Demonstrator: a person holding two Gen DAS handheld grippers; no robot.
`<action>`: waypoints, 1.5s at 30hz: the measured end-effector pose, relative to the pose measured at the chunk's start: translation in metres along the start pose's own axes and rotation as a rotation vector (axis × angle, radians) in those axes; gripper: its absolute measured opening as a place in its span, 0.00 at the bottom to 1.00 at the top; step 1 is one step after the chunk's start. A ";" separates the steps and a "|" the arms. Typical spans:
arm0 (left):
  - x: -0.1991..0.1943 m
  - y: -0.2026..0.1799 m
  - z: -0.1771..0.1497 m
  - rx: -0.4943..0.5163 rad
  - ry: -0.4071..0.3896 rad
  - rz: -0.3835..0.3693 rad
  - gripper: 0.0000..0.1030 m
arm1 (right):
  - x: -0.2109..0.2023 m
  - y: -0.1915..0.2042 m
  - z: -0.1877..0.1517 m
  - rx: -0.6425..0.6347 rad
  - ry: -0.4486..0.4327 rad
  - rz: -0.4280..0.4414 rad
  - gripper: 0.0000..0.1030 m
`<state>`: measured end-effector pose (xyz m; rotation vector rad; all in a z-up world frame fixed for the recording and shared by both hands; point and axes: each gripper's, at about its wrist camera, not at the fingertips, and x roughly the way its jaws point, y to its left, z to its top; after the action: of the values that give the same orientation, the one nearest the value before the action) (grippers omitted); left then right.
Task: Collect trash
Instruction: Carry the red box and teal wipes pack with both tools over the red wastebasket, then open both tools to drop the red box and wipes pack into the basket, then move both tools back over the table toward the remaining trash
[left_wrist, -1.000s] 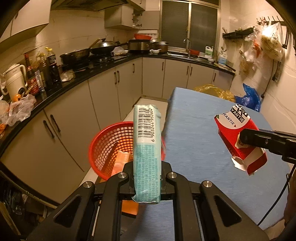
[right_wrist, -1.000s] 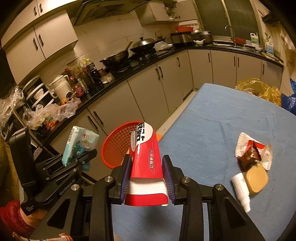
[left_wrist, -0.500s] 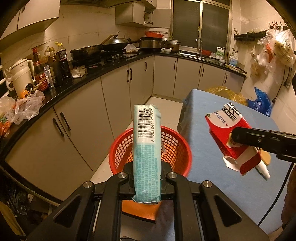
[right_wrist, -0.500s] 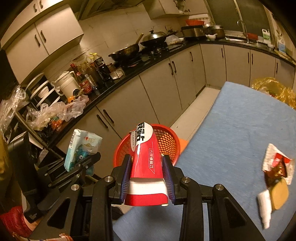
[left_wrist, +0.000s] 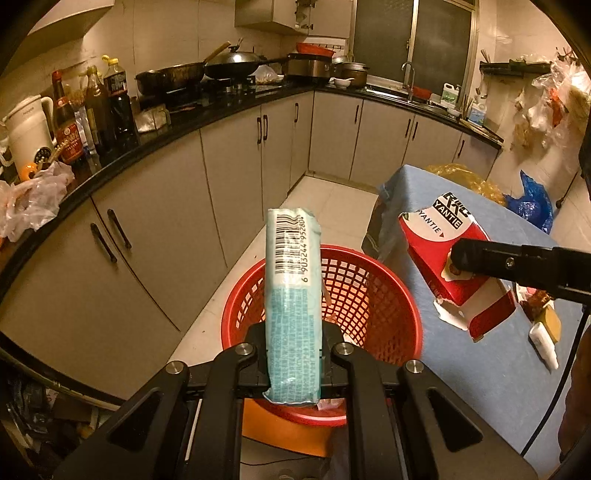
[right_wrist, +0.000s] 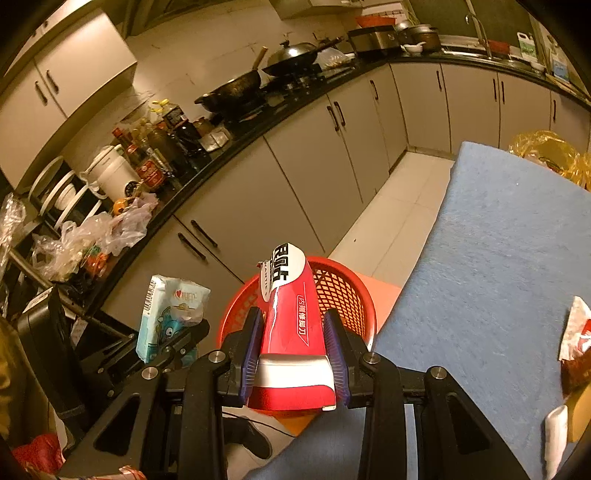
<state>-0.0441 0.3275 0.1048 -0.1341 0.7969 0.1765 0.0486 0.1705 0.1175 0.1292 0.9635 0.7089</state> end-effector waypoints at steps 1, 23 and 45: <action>0.003 0.000 0.001 0.000 0.003 -0.003 0.11 | 0.005 -0.001 0.002 0.006 0.006 -0.003 0.36; 0.028 0.006 0.006 0.020 0.001 -0.028 0.53 | 0.030 -0.015 0.016 0.075 0.021 -0.003 0.47; -0.024 -0.064 -0.008 0.055 -0.034 -0.085 0.56 | -0.080 -0.044 -0.044 0.086 -0.087 -0.096 0.50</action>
<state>-0.0528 0.2612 0.1204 -0.1123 0.7598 0.0760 0.0068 0.0794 0.1305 0.1868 0.9115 0.5690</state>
